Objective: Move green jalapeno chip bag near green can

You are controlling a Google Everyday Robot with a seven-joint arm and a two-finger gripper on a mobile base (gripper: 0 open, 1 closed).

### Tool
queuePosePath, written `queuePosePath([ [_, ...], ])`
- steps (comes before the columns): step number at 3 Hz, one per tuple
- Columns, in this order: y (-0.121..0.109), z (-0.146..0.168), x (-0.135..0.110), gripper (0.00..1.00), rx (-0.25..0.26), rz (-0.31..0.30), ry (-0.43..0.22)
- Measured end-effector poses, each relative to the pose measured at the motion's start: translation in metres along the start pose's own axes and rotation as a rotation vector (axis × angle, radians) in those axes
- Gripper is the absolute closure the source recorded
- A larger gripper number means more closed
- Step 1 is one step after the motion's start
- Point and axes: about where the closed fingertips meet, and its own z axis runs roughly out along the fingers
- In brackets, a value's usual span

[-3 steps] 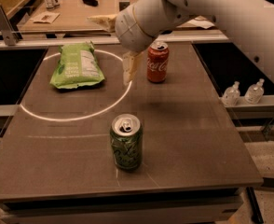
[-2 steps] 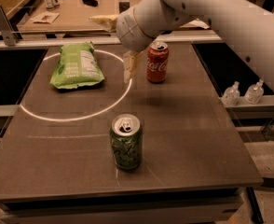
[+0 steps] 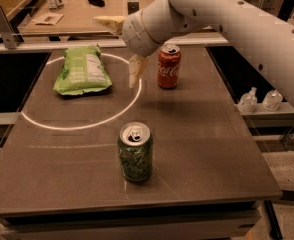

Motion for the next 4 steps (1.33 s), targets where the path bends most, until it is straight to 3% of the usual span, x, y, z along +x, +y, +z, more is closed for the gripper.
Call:
queuePosePath([
  [1,0.0,0.013,-0.004,0.0,0.028,-0.03,-0.033],
  [2,0.002,0.036,-0.007,0.0,0.091,-0.07,-0.079],
  [4,0.005,0.053,-0.006,0.0,0.208,-0.103,-0.071],
])
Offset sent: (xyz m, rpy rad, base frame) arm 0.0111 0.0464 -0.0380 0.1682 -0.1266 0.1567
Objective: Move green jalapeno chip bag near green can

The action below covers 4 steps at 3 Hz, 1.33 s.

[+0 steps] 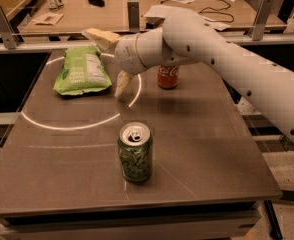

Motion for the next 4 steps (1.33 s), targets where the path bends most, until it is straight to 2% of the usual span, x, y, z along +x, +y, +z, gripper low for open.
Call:
queuePosePath([
  [2,0.008,-0.007,0.009,0.0,0.169,0.059,0.089],
  [4,0.005,0.006,0.013,0.0,0.287,0.089,0.166],
])
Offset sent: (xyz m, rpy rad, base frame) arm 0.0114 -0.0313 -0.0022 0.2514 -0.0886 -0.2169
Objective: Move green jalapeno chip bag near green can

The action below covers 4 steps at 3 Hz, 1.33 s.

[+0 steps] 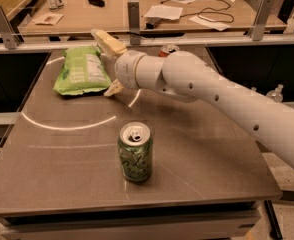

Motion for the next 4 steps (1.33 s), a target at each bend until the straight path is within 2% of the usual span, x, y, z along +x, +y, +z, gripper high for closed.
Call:
queuePosePath([
  [2,-0.001,0.029,-0.012,0.0,0.065,-0.012,-0.018],
  [3,-0.003,0.035,-0.017,0.0,0.095,-0.029,-0.009],
  [4,0.0,0.033,-0.02,0.0,0.144,-0.02,0.028],
])
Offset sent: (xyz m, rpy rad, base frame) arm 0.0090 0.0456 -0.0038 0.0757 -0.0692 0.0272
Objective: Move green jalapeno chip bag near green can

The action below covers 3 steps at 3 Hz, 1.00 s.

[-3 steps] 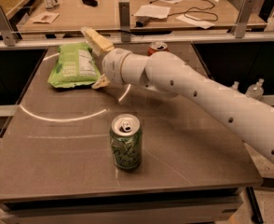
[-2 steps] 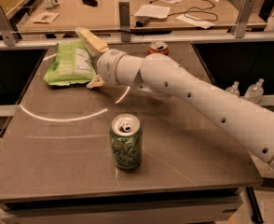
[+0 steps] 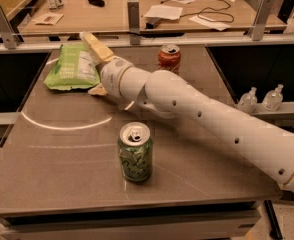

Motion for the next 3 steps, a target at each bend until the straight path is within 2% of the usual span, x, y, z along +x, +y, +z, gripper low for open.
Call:
queuePosePath([
  [1,-0.007,0.004,0.002,0.0,0.015,-0.012,0.003],
  [3,-0.002,0.018,-0.011,0.0,-0.014,-0.041,-0.083],
])
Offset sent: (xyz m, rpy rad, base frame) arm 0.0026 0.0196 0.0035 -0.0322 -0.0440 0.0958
